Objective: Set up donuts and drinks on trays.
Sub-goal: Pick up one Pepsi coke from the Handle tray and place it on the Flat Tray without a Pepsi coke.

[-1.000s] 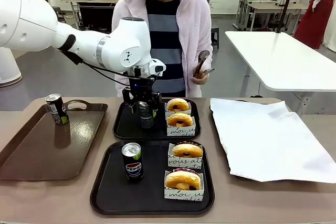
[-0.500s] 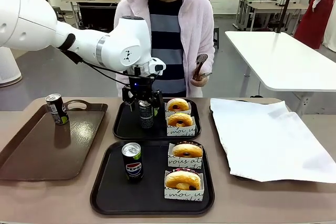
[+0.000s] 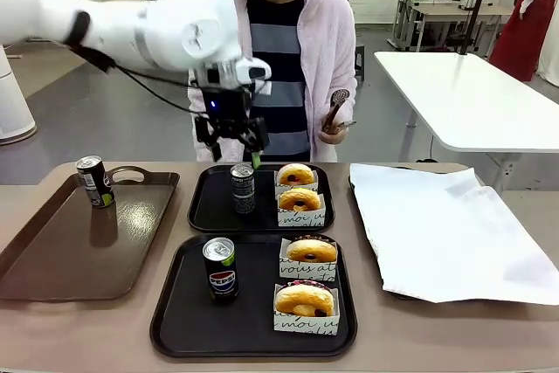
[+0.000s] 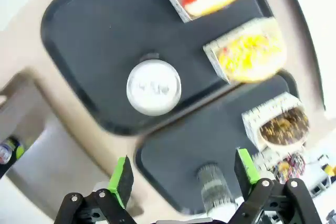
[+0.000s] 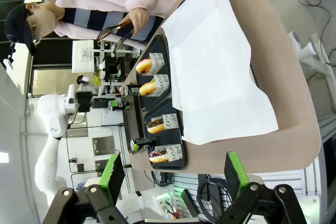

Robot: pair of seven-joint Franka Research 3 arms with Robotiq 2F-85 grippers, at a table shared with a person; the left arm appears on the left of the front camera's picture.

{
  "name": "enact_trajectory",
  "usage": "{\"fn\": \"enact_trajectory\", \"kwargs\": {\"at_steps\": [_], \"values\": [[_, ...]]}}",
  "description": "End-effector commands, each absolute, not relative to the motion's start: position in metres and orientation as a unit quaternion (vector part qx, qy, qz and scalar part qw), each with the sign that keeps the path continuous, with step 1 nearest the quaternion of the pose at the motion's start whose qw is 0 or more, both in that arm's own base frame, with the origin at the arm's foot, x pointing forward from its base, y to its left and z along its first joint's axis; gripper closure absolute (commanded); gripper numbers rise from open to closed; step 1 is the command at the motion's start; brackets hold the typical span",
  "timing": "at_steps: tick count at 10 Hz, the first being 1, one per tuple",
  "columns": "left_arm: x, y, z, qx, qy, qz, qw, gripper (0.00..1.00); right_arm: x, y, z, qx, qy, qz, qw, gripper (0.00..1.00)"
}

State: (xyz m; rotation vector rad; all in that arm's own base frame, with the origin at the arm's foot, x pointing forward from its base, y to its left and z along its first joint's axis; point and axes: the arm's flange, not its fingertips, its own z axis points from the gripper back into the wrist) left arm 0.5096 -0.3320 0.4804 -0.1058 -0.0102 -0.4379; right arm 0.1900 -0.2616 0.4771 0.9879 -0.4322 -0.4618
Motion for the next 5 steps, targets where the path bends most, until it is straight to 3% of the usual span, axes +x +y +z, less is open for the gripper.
{"fn": "enact_trajectory", "kwargs": {"at_steps": [1, 5], "values": [[0.468, -0.301, 0.507, -0.043, 0.011, -0.231, 0.972, 0.00, 0.188, -0.263, 0.476, 0.468, -0.203, -0.214, 0.833, 0.00], [0.430, -0.277, 0.515, -0.047, 0.004, -0.268, 0.962, 0.00, 0.188, -0.263, 0.476, 0.468, -0.203, -0.214, 0.833, 0.00]]}}
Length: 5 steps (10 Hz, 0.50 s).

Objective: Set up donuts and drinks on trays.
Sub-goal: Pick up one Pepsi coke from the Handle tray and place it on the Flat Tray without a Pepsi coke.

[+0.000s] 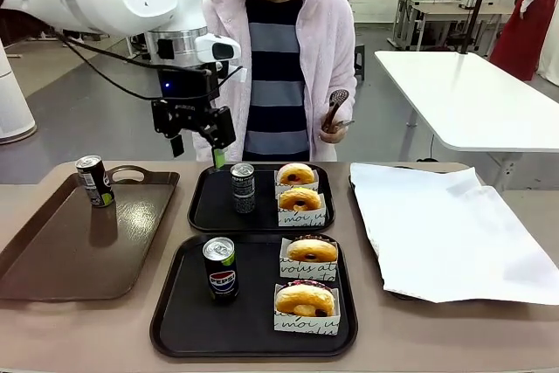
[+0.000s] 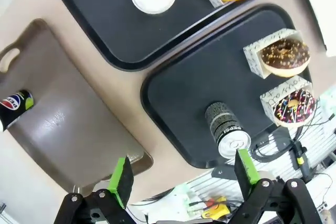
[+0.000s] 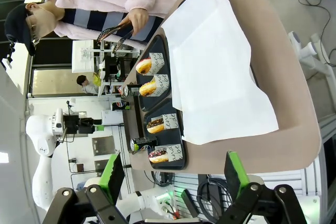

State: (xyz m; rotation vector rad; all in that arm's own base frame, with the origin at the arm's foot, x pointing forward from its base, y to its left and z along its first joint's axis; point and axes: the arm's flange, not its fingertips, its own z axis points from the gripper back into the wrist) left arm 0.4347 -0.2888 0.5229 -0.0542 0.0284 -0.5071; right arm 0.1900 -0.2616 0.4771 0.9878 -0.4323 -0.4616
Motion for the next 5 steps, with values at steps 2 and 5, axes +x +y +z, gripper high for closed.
{"fn": "enact_trajectory", "kwargs": {"at_steps": [2, 5], "values": [[0.435, -0.289, 0.523, -0.027, 0.014, -0.251, 0.968, 0.00, 0.188, -0.263, 0.476, 0.468, -0.203, -0.214, 0.833, 0.00], [0.435, -0.289, 0.523, -0.027, 0.014, -0.251, 0.968, 0.00, 0.188, -0.263, 0.476, 0.468, -0.203, -0.214, 0.833, 0.00]]}}
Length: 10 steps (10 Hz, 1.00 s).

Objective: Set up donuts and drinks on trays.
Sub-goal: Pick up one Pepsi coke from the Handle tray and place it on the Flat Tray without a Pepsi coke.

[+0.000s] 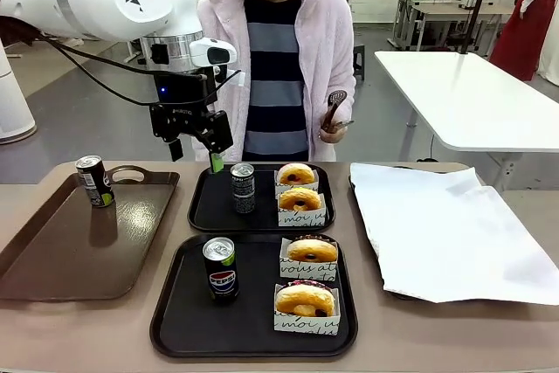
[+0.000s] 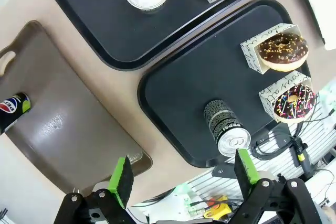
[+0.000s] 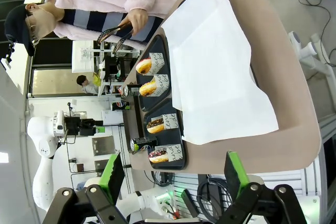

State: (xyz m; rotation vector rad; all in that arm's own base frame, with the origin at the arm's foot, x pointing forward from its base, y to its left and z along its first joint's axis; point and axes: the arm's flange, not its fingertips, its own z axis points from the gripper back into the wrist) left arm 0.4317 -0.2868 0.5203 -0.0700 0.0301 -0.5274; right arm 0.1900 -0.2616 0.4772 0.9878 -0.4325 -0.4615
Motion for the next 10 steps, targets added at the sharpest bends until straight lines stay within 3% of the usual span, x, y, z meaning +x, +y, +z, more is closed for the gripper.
{"fn": "enact_trajectory", "kwargs": {"at_steps": [1, 5, 8, 10], "values": [[0.435, -0.289, 0.523, -0.027, 0.014, -0.251, 0.968, 0.00, 0.188, -0.263, 0.476, 0.468, -0.203, -0.214, 0.833, 0.00], [0.432, -0.258, 0.511, -0.058, 0.039, -0.245, 0.967, 0.00, 0.188, -0.263, 0.476, 0.468, -0.203, -0.214, 0.833, 0.00], [0.398, -0.149, 0.476, 0.005, 0.009, -0.120, 0.993, 0.00, 0.188, -0.263, 0.476, 0.468, -0.203, -0.214, 0.833, 0.00], [0.413, -0.099, 0.462, 0.014, 0.017, -0.063, 0.998, 0.00, 0.188, -0.263, 0.476, 0.468, -0.203, -0.214, 0.833, 0.00]]}}
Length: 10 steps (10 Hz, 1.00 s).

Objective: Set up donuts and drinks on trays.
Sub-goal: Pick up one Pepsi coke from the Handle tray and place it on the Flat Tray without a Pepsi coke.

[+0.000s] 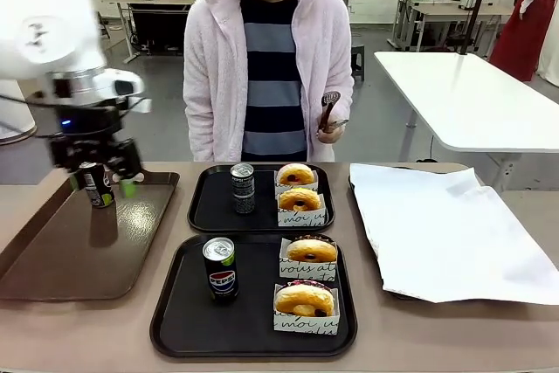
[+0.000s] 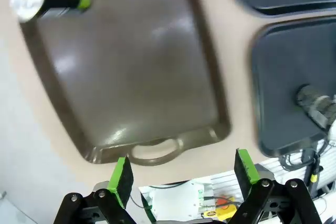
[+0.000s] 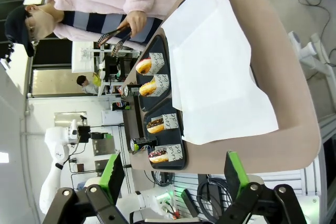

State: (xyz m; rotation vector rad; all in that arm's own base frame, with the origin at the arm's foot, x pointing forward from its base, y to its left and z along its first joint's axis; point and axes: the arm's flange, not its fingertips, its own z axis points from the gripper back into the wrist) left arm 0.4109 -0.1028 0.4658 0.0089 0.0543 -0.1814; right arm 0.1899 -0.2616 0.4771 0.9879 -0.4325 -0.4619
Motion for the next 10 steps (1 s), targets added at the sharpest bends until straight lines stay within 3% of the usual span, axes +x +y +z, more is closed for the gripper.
{"fn": "enact_trajectory", "kwargs": {"at_steps": [1, 7, 10], "values": [[0.395, -0.096, 0.459, 0.004, 0.015, -0.048, 0.999, 0.00, 0.188, -0.263, 0.476, 0.468, -0.203, -0.214, 0.833, 0.00], [0.404, -0.084, 0.458, 0.006, 0.026, -0.060, 0.998, 0.00, 0.188, -0.263, 0.476, 0.468, -0.203, -0.214, 0.833, 0.00], [0.400, -0.020, 0.454, -0.202, -0.043, -0.004, 0.979, 0.00, 0.188, -0.263, 0.476, 0.468, -0.203, -0.214, 0.833, 0.00]]}}
